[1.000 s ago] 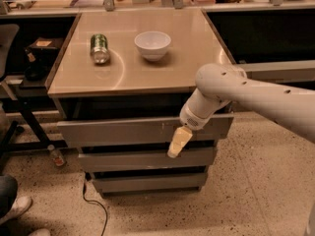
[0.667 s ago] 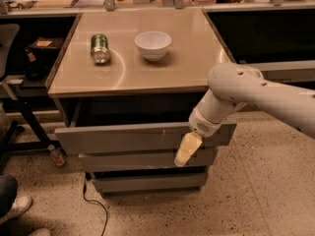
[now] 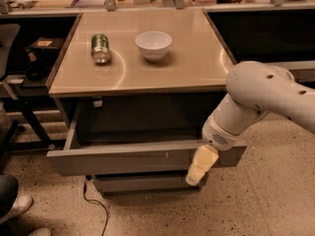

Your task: Open top drawer

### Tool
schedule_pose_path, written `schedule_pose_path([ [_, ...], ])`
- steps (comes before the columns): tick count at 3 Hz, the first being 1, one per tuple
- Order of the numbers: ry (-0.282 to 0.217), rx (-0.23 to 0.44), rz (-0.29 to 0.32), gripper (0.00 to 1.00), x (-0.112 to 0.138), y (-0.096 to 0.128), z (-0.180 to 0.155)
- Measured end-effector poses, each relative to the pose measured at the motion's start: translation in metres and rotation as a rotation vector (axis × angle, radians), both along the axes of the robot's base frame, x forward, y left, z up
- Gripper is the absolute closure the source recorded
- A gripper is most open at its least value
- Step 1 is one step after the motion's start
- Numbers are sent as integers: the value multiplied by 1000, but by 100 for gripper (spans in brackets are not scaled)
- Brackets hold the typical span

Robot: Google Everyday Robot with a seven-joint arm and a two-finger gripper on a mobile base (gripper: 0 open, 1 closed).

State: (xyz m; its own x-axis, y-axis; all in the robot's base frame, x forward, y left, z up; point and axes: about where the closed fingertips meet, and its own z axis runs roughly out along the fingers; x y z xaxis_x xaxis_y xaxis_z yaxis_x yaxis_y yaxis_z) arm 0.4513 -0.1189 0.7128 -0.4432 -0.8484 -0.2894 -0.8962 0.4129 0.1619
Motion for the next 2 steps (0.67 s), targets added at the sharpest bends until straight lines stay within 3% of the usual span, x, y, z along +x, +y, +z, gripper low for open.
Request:
schedule_pose_path([
  [1,-2,10,20,0,4,3,-7],
  [2,39,-12,48,0,4,7,-35],
])
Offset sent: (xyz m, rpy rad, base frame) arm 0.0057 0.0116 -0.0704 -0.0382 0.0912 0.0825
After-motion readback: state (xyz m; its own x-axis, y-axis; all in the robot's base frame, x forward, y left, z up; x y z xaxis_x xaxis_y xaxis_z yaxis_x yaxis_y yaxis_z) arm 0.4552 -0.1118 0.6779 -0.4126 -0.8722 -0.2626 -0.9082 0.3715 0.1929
